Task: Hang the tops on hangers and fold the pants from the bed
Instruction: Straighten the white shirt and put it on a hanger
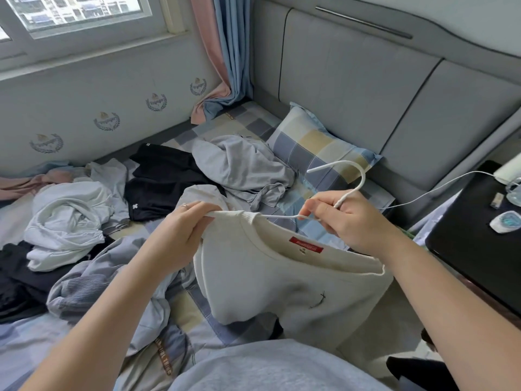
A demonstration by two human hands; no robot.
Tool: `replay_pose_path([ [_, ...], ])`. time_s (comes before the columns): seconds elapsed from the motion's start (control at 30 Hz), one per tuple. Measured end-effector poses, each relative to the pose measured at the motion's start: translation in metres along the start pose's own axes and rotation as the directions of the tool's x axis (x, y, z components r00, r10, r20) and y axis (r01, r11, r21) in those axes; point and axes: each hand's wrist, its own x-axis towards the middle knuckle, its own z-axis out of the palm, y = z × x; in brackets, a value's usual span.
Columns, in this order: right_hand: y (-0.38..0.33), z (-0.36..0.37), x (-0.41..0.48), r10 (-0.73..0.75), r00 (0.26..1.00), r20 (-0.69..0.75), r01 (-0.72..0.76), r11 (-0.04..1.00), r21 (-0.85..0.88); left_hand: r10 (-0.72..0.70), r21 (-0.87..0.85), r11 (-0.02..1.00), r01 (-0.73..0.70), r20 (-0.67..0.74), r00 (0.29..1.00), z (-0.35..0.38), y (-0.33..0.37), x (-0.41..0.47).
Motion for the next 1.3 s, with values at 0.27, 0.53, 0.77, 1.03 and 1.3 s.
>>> replay_pose_path([
  [0.27,0.002,-0.003,0.001,0.007,0.998,-0.057,-0.002,0.997,0.082,-0.169,-0.034,0.985,0.167,-0.064,0.984,0.029,-0.011,-0.020],
  [0.53,0.011,-0.017,-0.005,0.063,0.996,-0.055,-0.067,0.995,-0.069,-0.237,-0.110,0.971,0.213,-0.299,0.924,0.040,-0.015,-0.027],
  [0.77,0.019,-0.010,-0.011,0.147,0.989,0.026,-0.145,0.988,-0.058,-0.177,-0.087,0.983,0.161,-0.234,0.956,0.032,-0.011,-0.016],
  [1.03,0.020,0.009,-0.005,0.108,0.994,-0.002,-0.107,0.993,-0.055,0.063,-0.094,0.994,-0.053,0.099,0.993,0.028,0.027,0.009],
  [1.3,0.021,0.017,0.003,0.077,0.997,0.022,-0.078,0.996,0.034,0.117,-0.156,0.981,-0.116,-0.001,0.993,0.031,0.035,0.012],
])
